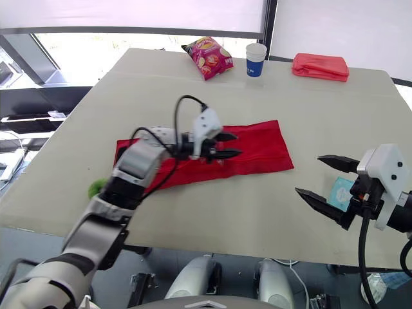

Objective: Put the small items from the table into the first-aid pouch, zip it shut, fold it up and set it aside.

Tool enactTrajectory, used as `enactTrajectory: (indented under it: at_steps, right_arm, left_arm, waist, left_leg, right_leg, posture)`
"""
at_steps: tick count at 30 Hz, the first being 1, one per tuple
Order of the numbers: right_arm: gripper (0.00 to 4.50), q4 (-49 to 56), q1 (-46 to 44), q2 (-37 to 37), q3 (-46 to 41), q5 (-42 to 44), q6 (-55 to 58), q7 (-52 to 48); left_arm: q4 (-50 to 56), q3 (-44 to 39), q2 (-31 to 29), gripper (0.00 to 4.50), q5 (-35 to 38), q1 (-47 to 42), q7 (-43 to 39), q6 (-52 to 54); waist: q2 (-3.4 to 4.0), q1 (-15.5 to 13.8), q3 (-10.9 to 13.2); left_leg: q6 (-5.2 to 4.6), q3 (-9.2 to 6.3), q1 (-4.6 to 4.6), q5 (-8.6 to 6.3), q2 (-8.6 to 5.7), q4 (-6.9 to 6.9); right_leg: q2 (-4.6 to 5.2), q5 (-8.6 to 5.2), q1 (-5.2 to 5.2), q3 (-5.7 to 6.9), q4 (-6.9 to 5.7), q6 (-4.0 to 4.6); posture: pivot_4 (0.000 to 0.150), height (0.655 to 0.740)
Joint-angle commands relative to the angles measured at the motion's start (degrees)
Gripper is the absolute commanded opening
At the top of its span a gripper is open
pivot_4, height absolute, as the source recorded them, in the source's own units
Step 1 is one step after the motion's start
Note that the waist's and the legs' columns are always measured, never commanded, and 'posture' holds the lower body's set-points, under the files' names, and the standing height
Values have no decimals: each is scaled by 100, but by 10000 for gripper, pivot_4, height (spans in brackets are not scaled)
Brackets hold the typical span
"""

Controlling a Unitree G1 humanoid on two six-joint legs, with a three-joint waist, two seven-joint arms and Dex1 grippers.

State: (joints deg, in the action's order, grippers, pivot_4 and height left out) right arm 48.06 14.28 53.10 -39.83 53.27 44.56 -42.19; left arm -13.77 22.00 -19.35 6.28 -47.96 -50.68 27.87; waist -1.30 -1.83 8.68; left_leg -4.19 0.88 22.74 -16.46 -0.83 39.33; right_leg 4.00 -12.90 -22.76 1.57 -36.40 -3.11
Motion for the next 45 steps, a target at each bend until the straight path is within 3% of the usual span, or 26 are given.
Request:
enactTrajectory:
  at_steps: [1,8,22,26,27,29,33,38,42,45]
  right_arm:
    - [45000,9,-41,97,-201,91,-64,-31]
    - [45000,94,129,75,-364,140,-19,28]
    - [45000,20,703,70,-1267,278,6,-153]
    - [45000,26,725,56,-1354,305,15,-111]
    - [45000,26,749,48,-1384,294,14,-116]
    - [45000,36,801,32,-1445,278,15,-122]
    - [45000,77,913,16,-1604,310,33,-115]
    - [45000,164,1102,-33,-1856,421,74,-99]
    - [45000,235,1263,-82,-1934,497,105,-76]
    - [45000,208,1345,-63,-1914,479,113,-102]
  left_arm:
    - [-427,163,317,25353,-410,-275,383,0]
    - [-1550,459,893,25353,-917,-721,340,-584]
    - [-2369,502,1009,25353,-1410,-1068,65,-1217]
    - [-2851,608,1108,13733,-1637,-1222,84,-1773]
    - [-3078,723,1137,7611,-1803,-1282,158,-2059]
    - [-3521,839,1288,1239,-2013,-1423,281,-2580]
    - [-3800,830,1694,1239,-1912,-1501,-175,-3523]
    - [-2038,1184,1322,1239,-1260,-413,-2108,-4488]
    - [-1557,1241,835,1239,-1406,49,-2237,-4767]
    - [-1749,1111,892,1239,-1500,-19,-1865,-4594]
  waist:
    - [1,39,0]
    - [0,72,1]
    - [0,44,1]
    - [0,32,1]
    - [0,32,1]
    - [0,16,1]
    - [0,-54,1]
    - [15,-46,-6]
    - [19,-15,-8]
    - [29,-38,-14]
  left_leg:
    - [1,2,0,1,0,-4]
    - [-2,2,1,-1,4,-6]
    - [-2,-2,13,-1,5,-6]
    - [-2,-2,13,-1,5,-6]
    - [-3,-1,13,-2,5,-6]
    - [-3,-1,13,-2,4,-6]
    - [-8,3,15,-5,4,-7]
    - [-9,5,20,-7,3,-10]
    - [6,6,20,1,7,-15]
    - [-18,3,14,-12,10,-10]
  right_leg:
    - [0,0,-2,-2,0,0]
    - [5,-1,-7,-3,-5,1]
    - [25,0,-12,-15,2,1]
    - [25,0,-12,-14,4,1]
    - [26,0,-12,-14,4,1]
    - [25,0,-12,-14,5,1]
    - [25,1,-11,-15,12,0]
    - [54,1,-4,-9,39,1]
    - [56,2,-6,-12,47,2]
    - [54,5,-1,-7,43,7]
  posture:
    - [1500,7400]
    - [1500,7400]
    - [1500,7400]
    - [1500,7400]
    - [1500,7400]
    - [1500,7400]
    - [1500,7400]
    - [1500,7400]
    - [1500,7400]
    - [1500,7400]
